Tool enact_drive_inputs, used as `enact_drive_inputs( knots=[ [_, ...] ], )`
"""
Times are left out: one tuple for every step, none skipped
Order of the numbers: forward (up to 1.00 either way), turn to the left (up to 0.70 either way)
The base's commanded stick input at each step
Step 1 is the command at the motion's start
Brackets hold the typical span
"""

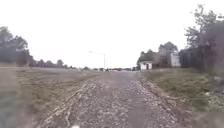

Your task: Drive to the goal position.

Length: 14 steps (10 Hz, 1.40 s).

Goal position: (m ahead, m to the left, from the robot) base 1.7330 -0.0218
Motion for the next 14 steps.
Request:
enact_drive_inputs(
  knots=[
    [0.45,0.00],
    [0.45,-0.02],
    [0.45,-0.06],
    [0.45,-0.27],
    [0.45,-0.27],
    [0.45,-0.27],
    [0.45,-0.27],
    [0.45,-0.27],
    [0.45,-0.27],
    [0.45,-0.27],
    [0.45,-0.27],
    [0.45,-0.27],
    [0.45,-0.24],
    [0.45,-0.18]
  ],
)
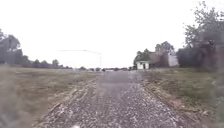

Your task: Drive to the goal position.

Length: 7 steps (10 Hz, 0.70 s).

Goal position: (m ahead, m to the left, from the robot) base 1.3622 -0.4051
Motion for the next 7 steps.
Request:
enact_drive_inputs(
  knots=[
    [0.45,-0.12],
    [0.45,-0.06],
    [0.45,0.00],
    [0.45,0.00],
    [0.45,0.00],
    [0.45,0.00],
    [0.45,0.00]
  ],
)
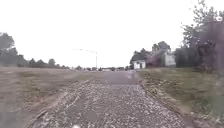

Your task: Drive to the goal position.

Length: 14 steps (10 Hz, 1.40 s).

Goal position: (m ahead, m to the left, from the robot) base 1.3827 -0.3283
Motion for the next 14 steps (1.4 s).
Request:
enact_drive_inputs(
  knots=[
    [0.45,0.00],
    [0.45,-0.01],
    [0.45,-0.03],
    [0.45,-0.04],
    [0.45,-0.06],
    [0.45,-0.08],
    [0.45,-0.09],
    [0.45,-0.11],
    [0.45,-0.13],
    [0.45,-0.21],
    [0.45,-0.26],
    [0.45,-0.23],
    [0.45,-0.21],
    [0.45,-0.18]
  ],
)
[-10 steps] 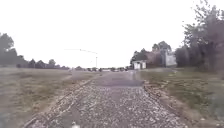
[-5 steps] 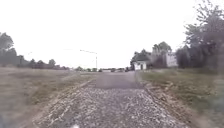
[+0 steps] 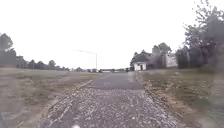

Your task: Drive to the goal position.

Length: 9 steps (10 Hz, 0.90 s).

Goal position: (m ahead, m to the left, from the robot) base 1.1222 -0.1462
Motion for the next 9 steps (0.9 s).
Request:
enact_drive_inputs(
  knots=[
    [0.45,-0.16],
    [0.45,-0.13],
    [0.45,-0.11],
    [0.45,-0.08],
    [0.45,-0.06],
    [0.45,-0.03],
    [0.45,-0.01],
    [0.45,0.00],
    [0.45,0.00]
  ],
)
